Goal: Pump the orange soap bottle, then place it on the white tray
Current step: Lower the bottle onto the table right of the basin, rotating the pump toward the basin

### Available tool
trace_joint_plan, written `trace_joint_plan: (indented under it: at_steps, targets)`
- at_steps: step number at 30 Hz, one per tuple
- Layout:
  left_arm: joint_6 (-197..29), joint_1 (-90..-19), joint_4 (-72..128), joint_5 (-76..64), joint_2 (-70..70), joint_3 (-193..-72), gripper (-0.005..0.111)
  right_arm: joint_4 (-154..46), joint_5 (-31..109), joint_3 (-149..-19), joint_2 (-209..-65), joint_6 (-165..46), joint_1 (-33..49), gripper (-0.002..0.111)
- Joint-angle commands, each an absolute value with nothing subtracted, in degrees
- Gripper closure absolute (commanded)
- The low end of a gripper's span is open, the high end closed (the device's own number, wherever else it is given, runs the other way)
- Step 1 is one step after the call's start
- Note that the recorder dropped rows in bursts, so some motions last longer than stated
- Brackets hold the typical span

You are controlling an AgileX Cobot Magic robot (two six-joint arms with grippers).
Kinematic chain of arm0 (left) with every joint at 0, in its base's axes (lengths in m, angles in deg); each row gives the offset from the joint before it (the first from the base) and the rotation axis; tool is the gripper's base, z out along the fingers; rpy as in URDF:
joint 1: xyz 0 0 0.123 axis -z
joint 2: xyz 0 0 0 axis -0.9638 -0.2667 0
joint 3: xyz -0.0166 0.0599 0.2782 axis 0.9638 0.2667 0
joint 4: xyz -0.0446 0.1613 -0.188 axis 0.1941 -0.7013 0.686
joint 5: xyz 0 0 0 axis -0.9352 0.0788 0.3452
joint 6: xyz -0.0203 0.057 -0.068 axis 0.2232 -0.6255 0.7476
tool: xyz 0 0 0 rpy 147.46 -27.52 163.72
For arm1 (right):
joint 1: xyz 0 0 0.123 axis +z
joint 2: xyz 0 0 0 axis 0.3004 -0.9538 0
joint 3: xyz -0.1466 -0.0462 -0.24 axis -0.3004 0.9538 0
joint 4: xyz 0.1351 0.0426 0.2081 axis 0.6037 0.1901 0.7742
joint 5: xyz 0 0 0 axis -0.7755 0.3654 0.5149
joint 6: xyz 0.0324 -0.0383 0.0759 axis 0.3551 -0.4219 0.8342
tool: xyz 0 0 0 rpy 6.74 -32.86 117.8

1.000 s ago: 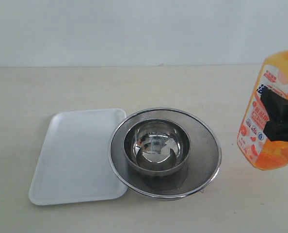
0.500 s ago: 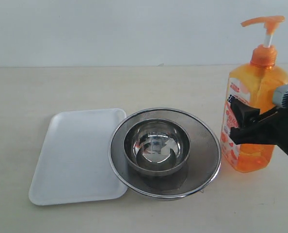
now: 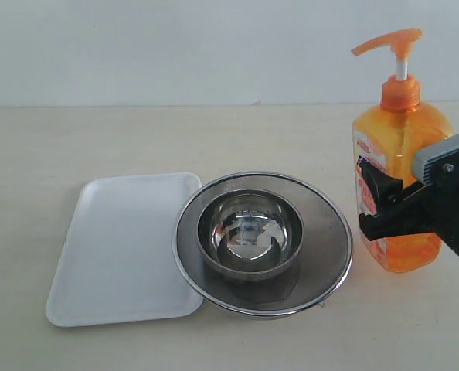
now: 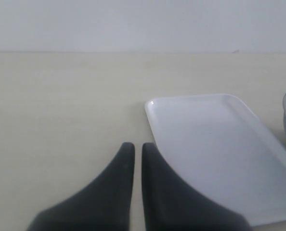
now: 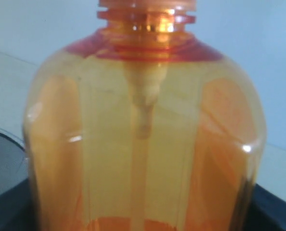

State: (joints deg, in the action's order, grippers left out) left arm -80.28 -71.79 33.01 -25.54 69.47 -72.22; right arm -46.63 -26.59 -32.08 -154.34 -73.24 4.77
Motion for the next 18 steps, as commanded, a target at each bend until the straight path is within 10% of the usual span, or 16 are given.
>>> trace_joint_plan:
  at_steps: [1,18]
  targets:
    - [-80.58,-71.98,33.44,-25.35,69.61,-72.07,0.102,-47.14,-31.22,-32.73,-153.81,-72.11,4.92,0.108]
    - [-80.75,-71.98,33.44,-25.35,69.61,-72.07,0.102,-53.52,-31.22,-33.82,-162.27,-85.40,4.92,0.108]
